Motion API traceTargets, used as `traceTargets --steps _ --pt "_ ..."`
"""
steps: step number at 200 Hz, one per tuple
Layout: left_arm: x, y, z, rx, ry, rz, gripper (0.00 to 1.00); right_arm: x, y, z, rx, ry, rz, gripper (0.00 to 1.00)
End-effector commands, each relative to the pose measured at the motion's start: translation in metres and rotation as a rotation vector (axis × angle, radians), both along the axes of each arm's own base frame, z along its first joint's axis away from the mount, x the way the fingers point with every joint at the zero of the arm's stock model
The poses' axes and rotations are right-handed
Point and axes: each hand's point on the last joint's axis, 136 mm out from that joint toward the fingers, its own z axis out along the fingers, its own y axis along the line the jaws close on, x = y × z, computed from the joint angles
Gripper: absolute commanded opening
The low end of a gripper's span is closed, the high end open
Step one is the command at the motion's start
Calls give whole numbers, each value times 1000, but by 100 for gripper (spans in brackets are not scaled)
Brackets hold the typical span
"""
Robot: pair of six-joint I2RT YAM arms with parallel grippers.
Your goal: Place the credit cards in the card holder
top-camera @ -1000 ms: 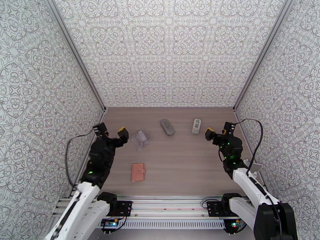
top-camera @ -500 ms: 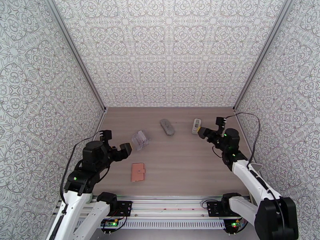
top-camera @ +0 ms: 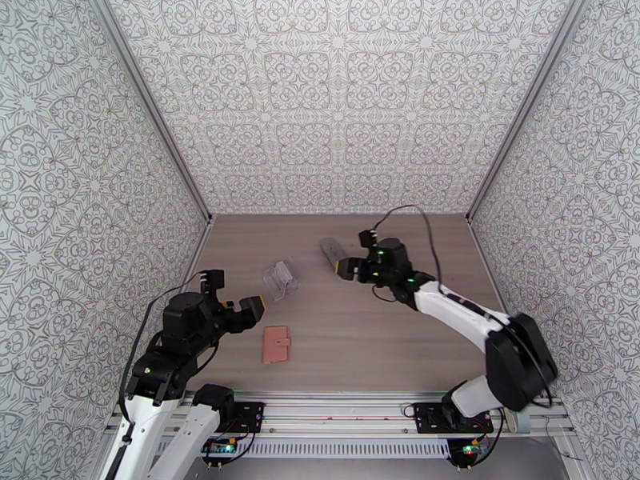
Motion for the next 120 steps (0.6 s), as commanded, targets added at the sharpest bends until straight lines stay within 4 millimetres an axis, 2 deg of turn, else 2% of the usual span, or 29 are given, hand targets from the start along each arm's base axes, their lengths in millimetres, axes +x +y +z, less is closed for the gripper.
traceTargets --steps 1,23,56,78,91,120 --pt "1 1 -3 -10 -4 3 93 2 32 -9 -39 29 63 71" --pt "2 3 -3 -16 0 10 92 7 61 -22 -78 47 125 67" --pt "2 4 -4 -16 3 13 91 20 94 -38 -112 49 175 61" --pt "2 4 -5 -16 7 13 90 29 110 -54 -130 72 196 58" --pt "2 4 -4 -16 7 14 90 36 115 -62 -141 82 197 53" --pt "2 4 -5 -16 10 16 90 47 130 -73 -158 76 223 51"
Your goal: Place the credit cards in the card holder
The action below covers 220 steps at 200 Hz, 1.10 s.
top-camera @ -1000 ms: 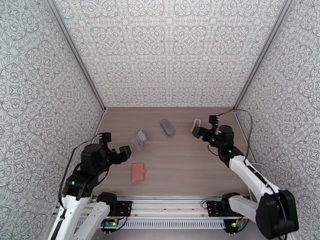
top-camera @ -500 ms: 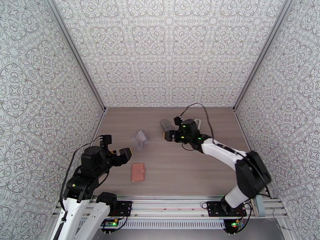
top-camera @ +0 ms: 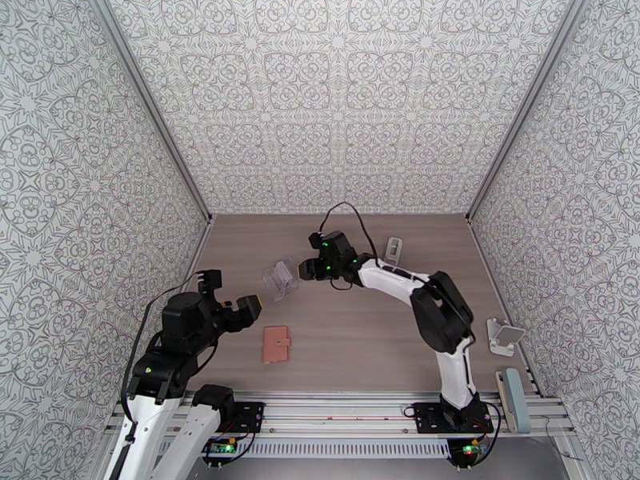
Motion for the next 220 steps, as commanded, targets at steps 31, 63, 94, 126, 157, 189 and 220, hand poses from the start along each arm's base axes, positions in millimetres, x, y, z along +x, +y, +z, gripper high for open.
traceTargets --steps 31,63,94,126,157,189,220 --pt "1 -2 -2 -13 5 -7 88 17 22 -24 -68 12 44 46" --pt "1 -1 -3 -11 7 -6 87 27 36 -28 -69 4 71 45" --pt "1 -1 -3 -11 10 -5 87 36 39 -37 -100 8 68 39" --pt "1 -1 -4 -11 14 -4 87 41 42 -45 -110 7 61 34" --pt "1 -1 -4 -12 16 -5 87 44 42 -49 -126 0 60 30" --pt "1 -2 -5 -13 17 -6 87 47 41 -51 -141 -6 59 21" --pt "1 -1 -5 -11 20 -5 87 47 40 -42 -168 -42 67 12"
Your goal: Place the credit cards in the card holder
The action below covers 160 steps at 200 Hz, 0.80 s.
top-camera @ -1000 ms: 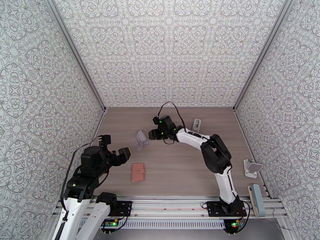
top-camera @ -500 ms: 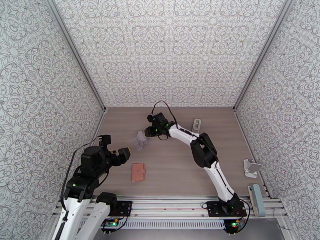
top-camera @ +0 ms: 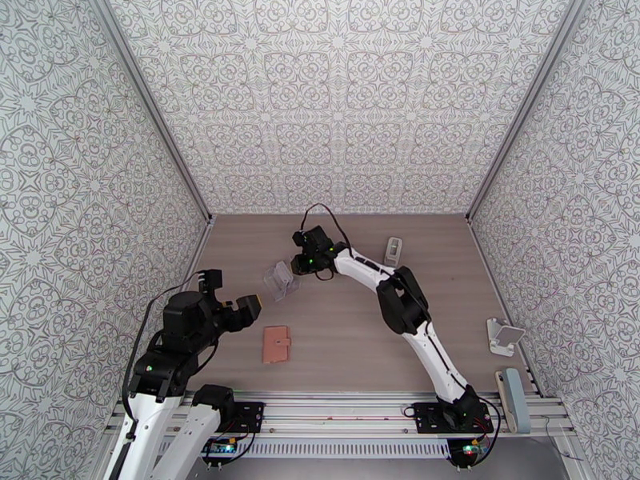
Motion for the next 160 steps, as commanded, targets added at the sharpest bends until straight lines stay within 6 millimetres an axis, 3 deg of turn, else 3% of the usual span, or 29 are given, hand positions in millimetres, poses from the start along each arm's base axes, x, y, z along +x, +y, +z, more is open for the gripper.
traceTargets --steps 1,33,90,124,160 --pt "0 -1 -3 -11 10 -6 87 2 -1 1 -47 -29 6 12" --pt "1 -1 -4 -11 11 -5 87 -3 -6 17 -58 -51 18 0" --pt "0 -3 -5 -14 18 -14 87 -16 -44 85 -89 -183 5 0" --pt "0 -6 -6 -13 21 -26 87 -35 -101 119 -78 -243 -42 0" --pt "-1 -8 -6 -16 22 -37 87 -60 -187 116 -119 -255 -122 0"
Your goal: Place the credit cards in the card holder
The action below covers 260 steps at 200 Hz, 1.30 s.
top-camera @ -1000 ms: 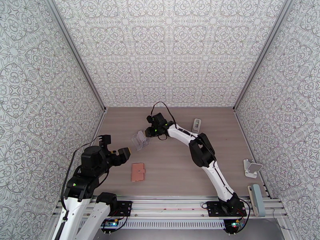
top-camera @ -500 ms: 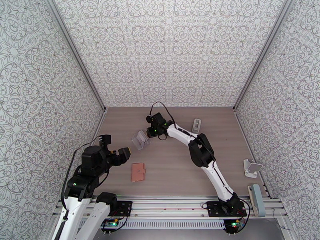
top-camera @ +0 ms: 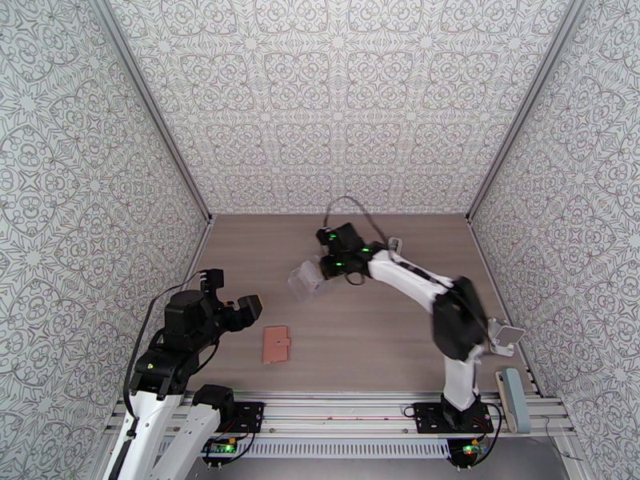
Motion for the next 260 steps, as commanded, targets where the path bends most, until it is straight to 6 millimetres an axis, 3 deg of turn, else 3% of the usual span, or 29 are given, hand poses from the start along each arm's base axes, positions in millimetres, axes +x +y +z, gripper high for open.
traceTargets --steps 1,20,44,95,115,185,260 --pt "-1 -5 -4 -10 10 -22 87 3 -50 19 10 -96 -61 0" --pt "-1 -5 -4 -10 12 -25 87 -7 -94 10 1 -82 -113 0" --pt "-1 -5 -5 -9 13 -24 87 -19 -137 -2 -19 -72 -174 0" --pt "0 -6 -6 -8 23 -29 87 -33 -200 -25 -91 -87 -234 0" --pt "-1 -8 -5 -11 16 -37 87 -30 -224 -29 -103 -112 -262 0" --pt "-1 -7 -7 -7 24 -35 87 -14 -250 -49 -25 -67 -219 0" --pt "0 -9 -9 -7 33 -41 87 -6 -244 -71 -40 -32 -126 0"
